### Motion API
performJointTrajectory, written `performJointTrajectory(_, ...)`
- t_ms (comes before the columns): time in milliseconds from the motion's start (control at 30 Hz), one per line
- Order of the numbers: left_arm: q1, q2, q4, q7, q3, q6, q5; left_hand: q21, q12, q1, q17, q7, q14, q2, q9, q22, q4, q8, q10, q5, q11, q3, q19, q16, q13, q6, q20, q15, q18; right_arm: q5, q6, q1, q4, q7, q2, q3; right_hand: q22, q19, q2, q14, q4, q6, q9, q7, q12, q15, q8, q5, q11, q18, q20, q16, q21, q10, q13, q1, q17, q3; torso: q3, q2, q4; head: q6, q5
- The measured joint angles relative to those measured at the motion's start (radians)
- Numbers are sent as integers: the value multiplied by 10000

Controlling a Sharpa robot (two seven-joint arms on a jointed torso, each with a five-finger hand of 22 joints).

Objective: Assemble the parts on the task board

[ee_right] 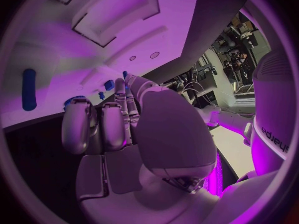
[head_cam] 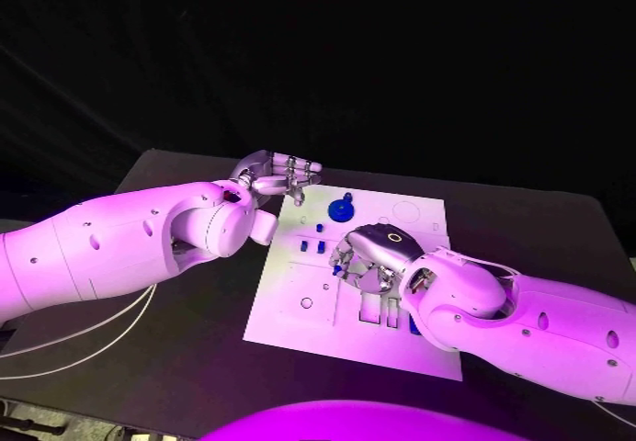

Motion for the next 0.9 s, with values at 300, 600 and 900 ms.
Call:
performJointTrajectory(300,0,13,2,17,-2,36,22,0,0,0,-12,0,0,0,0,1,0,0,0,0,0,0,0,0,-1,0,0,0,0,-14,94,-169,-141,47,144,-31,-1,0,0,0,0,-3,2,2,0,0,25,0,0,18,0,0,0,0,1,0,-1,-1,0,8,3,-87,177)
performJointTrajectory(600,0,23,-9,17,-3,53,42,0,0,0,-11,0,0,0,1,1,0,0,0,0,0,0,0,0,-2,0,0,0,0,-17,126,-227,-214,77,241,-38,7,37,-1,0,0,-11,-1,7,-38,0,25,-1,0,21,-37,0,0,0,-8,1,-2,-1,1,9,3,-140,280)
performJointTrajectory(900,-1,32,-21,11,-3,69,79,1,0,39,-22,0,-34,39,-11,2,-27,0,-37,0,37,27,0,-41,-2,0,0,35,-1,-21,133,-291,-235,101,343,-39,6,36,-1,0,0,-29,0,-4,-38,1,23,-2,1,22,-37,0,-1,-1,-7,0,-3,-1,1,10,3,-180,365)
